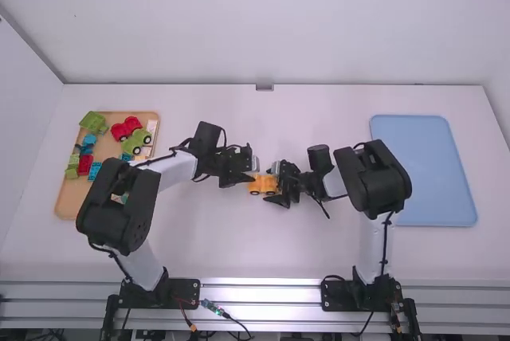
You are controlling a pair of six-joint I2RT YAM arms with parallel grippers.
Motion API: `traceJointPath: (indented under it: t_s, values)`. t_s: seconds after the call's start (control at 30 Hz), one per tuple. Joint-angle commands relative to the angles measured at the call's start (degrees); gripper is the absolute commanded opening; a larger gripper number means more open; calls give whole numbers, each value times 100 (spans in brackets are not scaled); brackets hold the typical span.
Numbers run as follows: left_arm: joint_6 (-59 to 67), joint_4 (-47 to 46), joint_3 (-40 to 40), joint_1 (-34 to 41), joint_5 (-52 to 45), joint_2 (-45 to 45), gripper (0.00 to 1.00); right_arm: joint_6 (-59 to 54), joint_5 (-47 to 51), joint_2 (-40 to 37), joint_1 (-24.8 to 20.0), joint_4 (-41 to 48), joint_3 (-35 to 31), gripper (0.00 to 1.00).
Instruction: Assemble lego blocks to make yellow taxi
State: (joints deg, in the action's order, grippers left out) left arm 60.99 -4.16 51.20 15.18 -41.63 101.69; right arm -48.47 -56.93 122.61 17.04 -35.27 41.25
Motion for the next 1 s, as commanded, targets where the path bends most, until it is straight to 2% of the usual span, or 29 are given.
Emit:
traceJointPath:
  t_s: [0.0, 0.1, 0.23, 0.4, 0.53, 0.77, 0.97]
  values:
    - [-198, -42, -103, -17, -81, -129, 2, -197, -177, 96, -26, 120, 181, 89]
    - [326, -297, -101, -42, -503, -125, 2, -201, -260, 96, -52, 168, 212, 89]
    - [355, -223, -101, -103, -1005, -86, 2, -555, -345, 98, -50, 208, 146, 84]
    - [132, -131, -103, 13, -723, -81, 2, -544, -326, 98, 0, 144, 105, 81]
    - [167, -140, -103, -9, -909, -40, 2, -542, -348, 98, -17, 151, 114, 78]
    - [-102, 219, -103, 26, -992, 406, 2, -542, -348, 98, -17, 151, 109, 70]
    - [-69, 232, -103, 22, -977, 415, 2, -584, -348, 98, -7, 170, 111, 62]
